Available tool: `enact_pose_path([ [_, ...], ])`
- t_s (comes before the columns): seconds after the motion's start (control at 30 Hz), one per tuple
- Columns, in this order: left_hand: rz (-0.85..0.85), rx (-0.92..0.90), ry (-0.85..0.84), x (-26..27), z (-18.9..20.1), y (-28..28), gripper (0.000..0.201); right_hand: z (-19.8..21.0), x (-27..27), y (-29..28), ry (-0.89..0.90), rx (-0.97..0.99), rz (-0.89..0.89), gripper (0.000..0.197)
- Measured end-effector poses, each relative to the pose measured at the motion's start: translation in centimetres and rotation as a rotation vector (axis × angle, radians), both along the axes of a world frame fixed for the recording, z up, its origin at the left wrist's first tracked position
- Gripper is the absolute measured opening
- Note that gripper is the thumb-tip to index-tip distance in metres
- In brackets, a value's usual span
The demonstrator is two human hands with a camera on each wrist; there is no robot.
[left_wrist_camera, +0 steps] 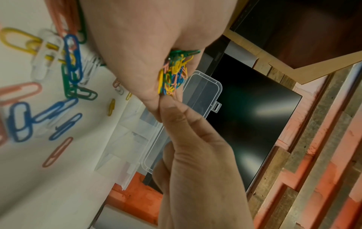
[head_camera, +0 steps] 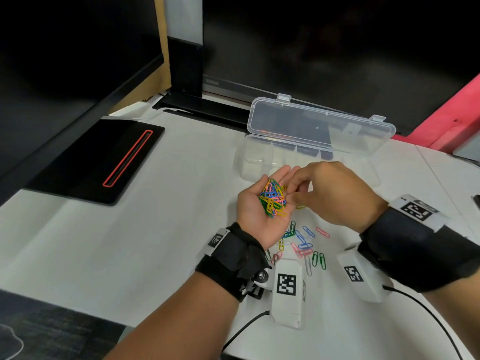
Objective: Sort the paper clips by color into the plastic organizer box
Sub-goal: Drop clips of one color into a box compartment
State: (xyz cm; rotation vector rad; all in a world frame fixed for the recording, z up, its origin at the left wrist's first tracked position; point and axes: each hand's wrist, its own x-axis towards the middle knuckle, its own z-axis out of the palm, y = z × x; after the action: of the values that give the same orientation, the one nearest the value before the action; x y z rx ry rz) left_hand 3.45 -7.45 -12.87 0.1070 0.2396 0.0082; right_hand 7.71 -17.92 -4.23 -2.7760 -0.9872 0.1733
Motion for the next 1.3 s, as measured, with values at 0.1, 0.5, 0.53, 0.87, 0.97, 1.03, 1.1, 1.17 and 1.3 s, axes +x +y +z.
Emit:
enact_pose_path([
  [0.1,-0.001,-0.018,0.007,0.0,0.0,0.1,0.042,0.4,0.2,-0.1,0.027,-0.015,0.033,0.013],
  [0.5,-0.022,0.029,-0.037,0.1,-0.1,0.0,0.042,1.1,1.3,-1.1,1.228,1.131,-0.482,0.026],
  [0.53,-0.019,0.023,-0.037,0.1,-0.1,0.0,0.042,1.2,1.4,-1.0,1.232,1.115,-0.503,0.029],
  [0.87,-0.045,0.066,-0.002,-0.4,0.0,0.0,0.051,0.6,-0.7,1.3,0.082,0.123,0.020,0.002],
  [0.97,-0.055,0.085,0.017,-0.4,0.0,0.0,0.058,0.1,-0.9,1.5,0.006,0.063,0.031,0.007],
  [1.03,-0.054,0.100,0.018,-0.4,0.0,0.0,0.058,-0.1,-1.0,1.4,-0.004,0.069,0.029,0.014],
  [1.1,-0.054,0.123,0.016,-0.4,-0.1,0.1,0.060,-0.1,-1.1,1.4,0.023,0.111,0.014,0.012],
  [1.17,-0.053,0.121,0.001,-0.3,-0.2,0.0,0.061,-0.1,-1.2,1.2,0.030,0.126,-0.003,0.005],
  [1.3,-0.059,0.118,0.020,-0.3,-0.3,0.0,0.057,-0.4,-1.4,1.6,-0.021,0.072,-0.023,0.013],
])
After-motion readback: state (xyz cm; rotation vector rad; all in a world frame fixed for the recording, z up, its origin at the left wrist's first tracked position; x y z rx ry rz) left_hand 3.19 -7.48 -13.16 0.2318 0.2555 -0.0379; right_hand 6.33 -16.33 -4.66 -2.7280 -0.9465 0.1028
